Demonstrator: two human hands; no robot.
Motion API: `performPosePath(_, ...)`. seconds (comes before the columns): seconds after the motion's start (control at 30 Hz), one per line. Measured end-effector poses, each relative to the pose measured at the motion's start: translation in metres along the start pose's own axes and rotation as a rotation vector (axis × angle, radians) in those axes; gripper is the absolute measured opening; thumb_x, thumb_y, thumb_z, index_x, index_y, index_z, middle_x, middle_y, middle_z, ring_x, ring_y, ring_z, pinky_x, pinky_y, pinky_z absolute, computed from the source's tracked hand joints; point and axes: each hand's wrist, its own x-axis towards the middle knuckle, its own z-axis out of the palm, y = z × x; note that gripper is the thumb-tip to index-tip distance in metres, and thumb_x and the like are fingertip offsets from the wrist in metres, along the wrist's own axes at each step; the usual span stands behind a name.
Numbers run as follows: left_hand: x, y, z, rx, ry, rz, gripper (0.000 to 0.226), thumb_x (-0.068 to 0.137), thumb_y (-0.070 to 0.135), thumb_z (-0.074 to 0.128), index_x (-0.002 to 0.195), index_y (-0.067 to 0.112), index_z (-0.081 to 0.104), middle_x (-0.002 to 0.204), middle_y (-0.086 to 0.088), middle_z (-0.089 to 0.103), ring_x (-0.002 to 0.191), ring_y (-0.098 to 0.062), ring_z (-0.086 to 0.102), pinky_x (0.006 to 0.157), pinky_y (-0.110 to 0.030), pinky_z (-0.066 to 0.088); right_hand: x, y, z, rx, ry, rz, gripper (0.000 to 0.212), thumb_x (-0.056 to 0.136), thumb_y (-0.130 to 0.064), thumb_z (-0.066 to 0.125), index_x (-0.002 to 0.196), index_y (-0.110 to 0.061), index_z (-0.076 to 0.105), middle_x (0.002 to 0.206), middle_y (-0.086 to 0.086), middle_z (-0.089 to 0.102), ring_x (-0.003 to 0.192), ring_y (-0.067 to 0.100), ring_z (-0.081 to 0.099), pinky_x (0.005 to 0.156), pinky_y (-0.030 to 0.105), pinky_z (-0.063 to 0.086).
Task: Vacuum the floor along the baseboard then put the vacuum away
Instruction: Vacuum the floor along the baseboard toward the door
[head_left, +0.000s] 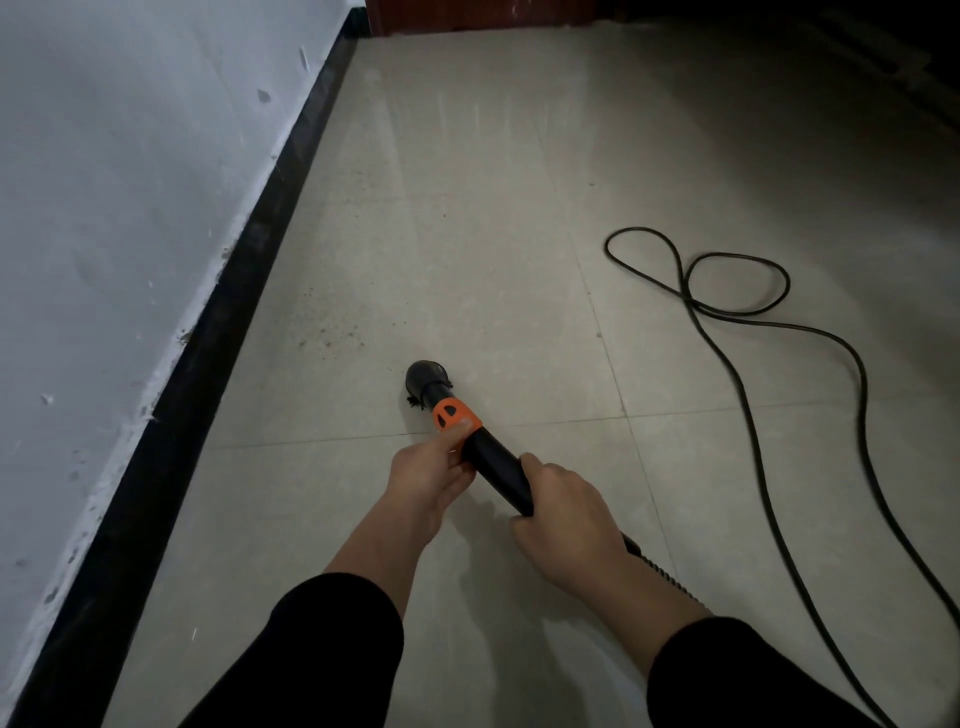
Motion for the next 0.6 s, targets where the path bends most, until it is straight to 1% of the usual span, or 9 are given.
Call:
performPosePath(0.23,0.010,0.010,-0.010,0.036,0.007,-0.002,0.021,0.084,0.020,0.073,0.091,0.008,0.057,0.097,-0.015,0.067,0.090,-0.021,0.066,0.082,-0.031,0.052,0.011,-0.003,0.009,0.020,0.007,-0.024,0.022,0.084,-0.011,0.055,0.093,-0.020,0.036,0.086,0.000,0.048,0.073,0.018,0.046,0.064,0.027,0.034)
performPosePath(0.33,0.011,0.013,-0.014,0.035,-0.008,-0.009,0.017,0.085,0.019,0.072,0.087,0.010,0.057,0.093,-0.013,0.067,0.088,-0.020,0.066,0.080,-0.030,0.052,0.014,-0.004,0.012,0.014,-0.001,-0.032,0.021,0.083,-0.012,0.055,0.092,-0.019,0.038,0.085,0.000,0.050,0.072,0.019,0.046,0.060,0.027,0.032)
performPosePath(0.4,0.013,0.017,-0.015,0.050,-0.035,-0.024,0.017,0.086,0.019,0.071,0.090,0.008,0.059,0.093,-0.013,0.068,0.088,-0.019,0.067,0.077,-0.029,0.052,0.018,-0.004,0.009,0.014,-0.009,-0.018,0.019,0.082,-0.011,0.055,0.093,-0.017,0.042,0.084,0.002,0.053,0.072,0.020,0.048,0.057,0.027,0.034)
performPosePath(0.5,0.017,0.028,-0.009,0.113,-0.086,-0.071,0.026,0.087,0.020,0.070,0.105,0.003,0.060,0.097,-0.013,0.069,0.089,-0.019,0.067,0.075,-0.027,0.053,0.024,-0.002,-0.002,0.037,-0.039,0.042,0.018,0.078,-0.008,0.055,0.094,-0.014,0.051,0.082,0.004,0.058,0.073,0.024,0.055,0.065,0.033,0.047)
performPosePath(0.53,0.019,0.033,-0.005,0.135,-0.100,-0.095,0.028,0.088,0.019,0.069,0.110,0.002,0.059,0.098,-0.013,0.069,0.087,-0.019,0.067,0.075,-0.027,0.052,0.027,-0.001,-0.007,0.031,-0.049,0.061,0.018,0.077,-0.007,0.055,0.093,-0.015,0.052,0.080,0.004,0.058,0.073,0.025,0.056,0.065,0.034,0.048)
performPosePath(0.6,0.021,0.043,0.007,0.155,-0.120,-0.142,0.032,0.090,0.016,0.067,0.116,0.001,0.057,0.098,-0.014,0.068,0.084,-0.019,0.066,0.074,-0.028,0.052,0.033,0.001,-0.018,-0.006,-0.066,0.096,0.018,0.077,-0.008,0.056,0.091,-0.017,0.053,0.079,0.002,0.057,0.073,0.024,0.057,0.059,0.030,0.044)
